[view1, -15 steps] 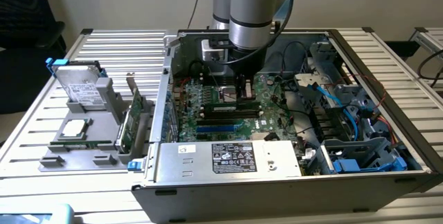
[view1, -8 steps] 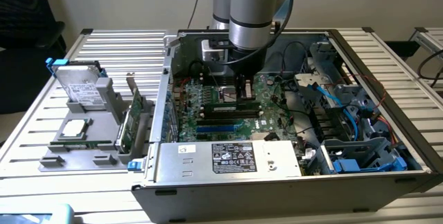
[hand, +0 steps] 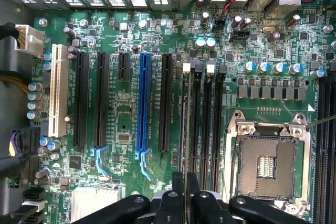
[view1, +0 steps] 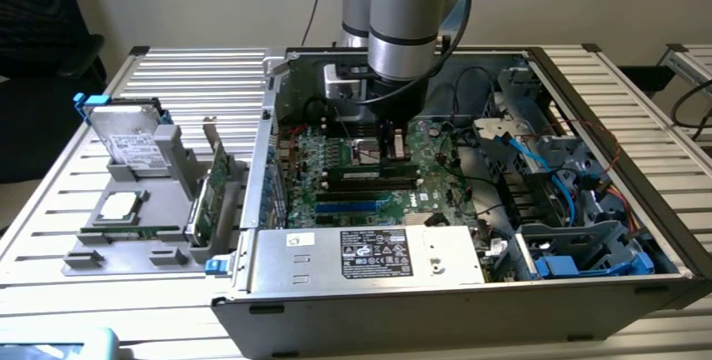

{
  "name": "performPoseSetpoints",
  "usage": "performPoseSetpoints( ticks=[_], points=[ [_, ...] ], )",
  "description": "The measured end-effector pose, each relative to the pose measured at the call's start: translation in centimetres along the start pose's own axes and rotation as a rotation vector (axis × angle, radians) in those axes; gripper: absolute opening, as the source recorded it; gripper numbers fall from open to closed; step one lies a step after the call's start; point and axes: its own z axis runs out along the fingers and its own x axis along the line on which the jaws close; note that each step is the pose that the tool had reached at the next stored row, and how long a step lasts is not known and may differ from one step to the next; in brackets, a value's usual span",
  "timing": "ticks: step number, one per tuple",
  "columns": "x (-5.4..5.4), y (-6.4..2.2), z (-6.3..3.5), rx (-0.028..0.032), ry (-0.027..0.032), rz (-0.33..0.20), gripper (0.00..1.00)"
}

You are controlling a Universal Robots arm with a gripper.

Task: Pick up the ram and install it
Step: 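Insert the ram into the slot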

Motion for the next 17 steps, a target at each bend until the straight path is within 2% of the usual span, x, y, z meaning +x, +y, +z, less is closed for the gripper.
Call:
performPoseSetpoints(
  ticks=[17],
  points=[
    [-0.02, 0.0, 0.26, -0.0003, -0.0001, 0.005, 0.14]
  ],
)
